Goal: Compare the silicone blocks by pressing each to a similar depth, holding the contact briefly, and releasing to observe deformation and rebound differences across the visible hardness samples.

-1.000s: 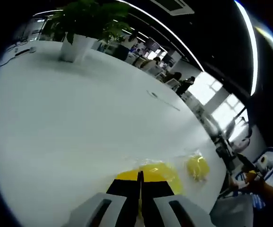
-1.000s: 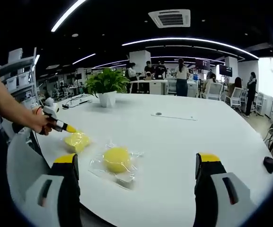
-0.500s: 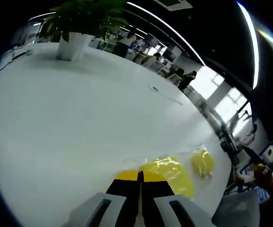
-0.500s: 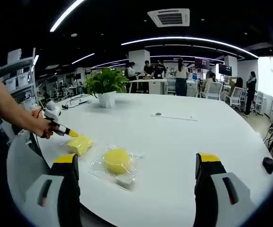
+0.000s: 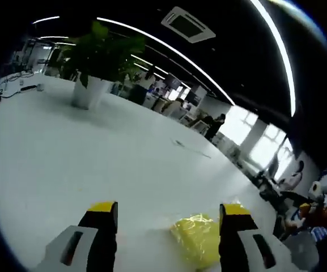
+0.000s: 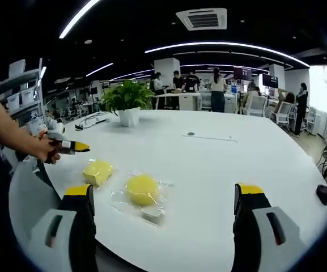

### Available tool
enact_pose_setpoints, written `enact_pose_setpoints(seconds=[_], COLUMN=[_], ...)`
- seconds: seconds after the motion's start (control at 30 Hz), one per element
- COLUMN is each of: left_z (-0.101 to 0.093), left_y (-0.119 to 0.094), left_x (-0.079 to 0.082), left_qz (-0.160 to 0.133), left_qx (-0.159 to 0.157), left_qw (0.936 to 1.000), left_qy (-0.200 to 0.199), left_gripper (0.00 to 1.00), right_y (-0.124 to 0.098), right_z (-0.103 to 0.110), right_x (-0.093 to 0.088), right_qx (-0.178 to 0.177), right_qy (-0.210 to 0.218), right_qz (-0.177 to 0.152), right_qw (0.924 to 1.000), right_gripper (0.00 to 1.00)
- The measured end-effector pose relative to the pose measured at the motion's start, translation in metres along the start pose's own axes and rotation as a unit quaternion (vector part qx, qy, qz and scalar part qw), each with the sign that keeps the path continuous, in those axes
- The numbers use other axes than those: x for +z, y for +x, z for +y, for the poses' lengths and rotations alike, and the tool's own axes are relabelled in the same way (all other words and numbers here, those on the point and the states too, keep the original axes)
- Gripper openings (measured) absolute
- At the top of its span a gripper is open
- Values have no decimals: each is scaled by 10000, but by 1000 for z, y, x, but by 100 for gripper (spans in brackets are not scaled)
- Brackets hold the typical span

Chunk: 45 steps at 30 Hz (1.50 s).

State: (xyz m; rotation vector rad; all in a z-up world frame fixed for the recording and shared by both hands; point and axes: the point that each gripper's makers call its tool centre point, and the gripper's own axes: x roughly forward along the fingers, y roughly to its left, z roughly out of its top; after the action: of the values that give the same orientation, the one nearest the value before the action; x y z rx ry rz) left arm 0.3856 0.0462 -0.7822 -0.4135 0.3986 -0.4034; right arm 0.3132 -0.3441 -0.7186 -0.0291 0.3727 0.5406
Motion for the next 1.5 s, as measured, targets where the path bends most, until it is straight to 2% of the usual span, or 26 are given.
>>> enact_pose_setpoints(seconds=[0.03,0.13,0.2,0.23,0.37,0.4,0.43,0.47,0.63,0.8,0.9,0.93,1.0,1.1,1.3,1.5], left_z=[-3,-15,-20,-21,-32,-36,-39,-39,-48,-49,-50,-50,-55,-56,-55,-49], left_y=[-3,-17,-25,-30,-45,-50,-54,-59,-77,-87,-88,-88,-89,-92,-97,-100], left_x=[6,24,31,31,45,47,46,46,45,44,36,34,34,30,19,17], left_qz=[-29,23,72,219,10,-4,15,17,-89,-199,-129,-96,-184,-97,150,209], left_qx=[-39,-201,-182,-56,-151,-148,-167,-167,-240,-219,-225,-219,-307,-212,-287,-266], left_qw=[9999,9979,9957,9952,9950,9944,9935,9908,9881,9875,9849,9857,9906,9885,9823,9785], left_qy=[88,615,908,949,990,1049,1127,1342,1518,1550,1714,1670,1320,1495,1843,2035], left_gripper=[90,98,98,95,99,100,100,100,100,100,100,100,100,100,100,100], right_y=[0,2,3,4,5,6,5,6,15,16,16,16,16,14,14,14], right_z=[-1,-3,-3,-3,2,13,14,11,14,15,15,16,14,10,6,5], right_x=[2,7,6,5,5,12,16,13,-2,3,3,2,2,-3,-11,-20], right_qx=[-5,32,62,95,245,546,608,538,559,544,548,563,577,575,572,517], right_qy=[-6,12,-4,15,32,365,454,361,111,84,114,144,48,-56,-78,128], right_qz=[-18,-65,-54,-13,21,-165,-283,-209,158,8,-8,17,29,108,178,152], right_qw=[10000,10000,10000,10000,9997,9977,9967,9977,9982,9985,9984,9983,9983,9983,9982,9985], right_gripper=[96,96,96,96,97,97,97,97,97,97,96,97,97,97,97,96])
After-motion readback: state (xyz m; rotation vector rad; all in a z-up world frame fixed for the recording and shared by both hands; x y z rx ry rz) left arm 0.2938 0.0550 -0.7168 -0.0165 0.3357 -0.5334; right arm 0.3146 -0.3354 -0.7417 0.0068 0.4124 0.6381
